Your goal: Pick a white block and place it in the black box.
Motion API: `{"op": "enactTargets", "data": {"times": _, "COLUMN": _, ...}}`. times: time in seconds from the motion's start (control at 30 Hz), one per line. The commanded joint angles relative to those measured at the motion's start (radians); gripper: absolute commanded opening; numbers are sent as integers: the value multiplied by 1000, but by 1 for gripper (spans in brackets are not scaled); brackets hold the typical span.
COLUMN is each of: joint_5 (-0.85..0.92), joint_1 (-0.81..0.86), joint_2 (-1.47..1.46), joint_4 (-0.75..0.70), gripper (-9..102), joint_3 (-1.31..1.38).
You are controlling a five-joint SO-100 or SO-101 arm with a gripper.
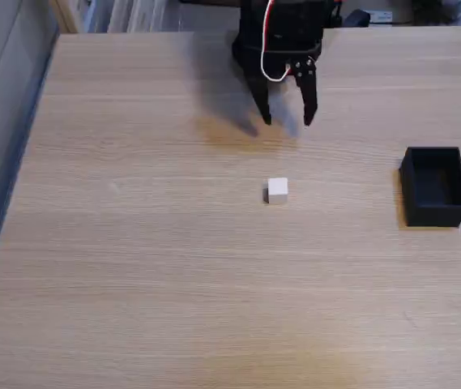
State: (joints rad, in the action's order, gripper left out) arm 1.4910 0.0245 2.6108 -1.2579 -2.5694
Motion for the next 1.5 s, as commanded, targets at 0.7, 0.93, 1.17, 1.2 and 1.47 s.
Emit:
{"op": "enactTargets", "data": {"times": 0.7, "joint_5": -6, "joint_1": 69, "joint_2": -525, "joint_4": 262, "gripper": 27, "joint_3": 255}}
{"op": "enactTargets", "data": {"times": 0.93, "joint_5": -6, "joint_1": 69, "joint_2": -595, "joint_4": 301, "gripper": 27, "joint_3": 291}}
{"op": "enactTargets", "data": {"times": 1.17, "joint_5": -15, "joint_1": 69, "joint_2": -661, "joint_4": 311, "gripper": 27, "joint_3": 328}}
{"op": "enactTargets", "data": {"times": 1.2, "joint_5": -17, "joint_1": 69, "joint_2": -672, "joint_4": 313, "gripper": 27, "joint_3": 336}}
{"op": "enactTargets", "data": {"times": 1.47, "joint_5": -25, "joint_1": 74, "joint_2": -770, "joint_4": 339, "gripper": 27, "joint_3": 399}}
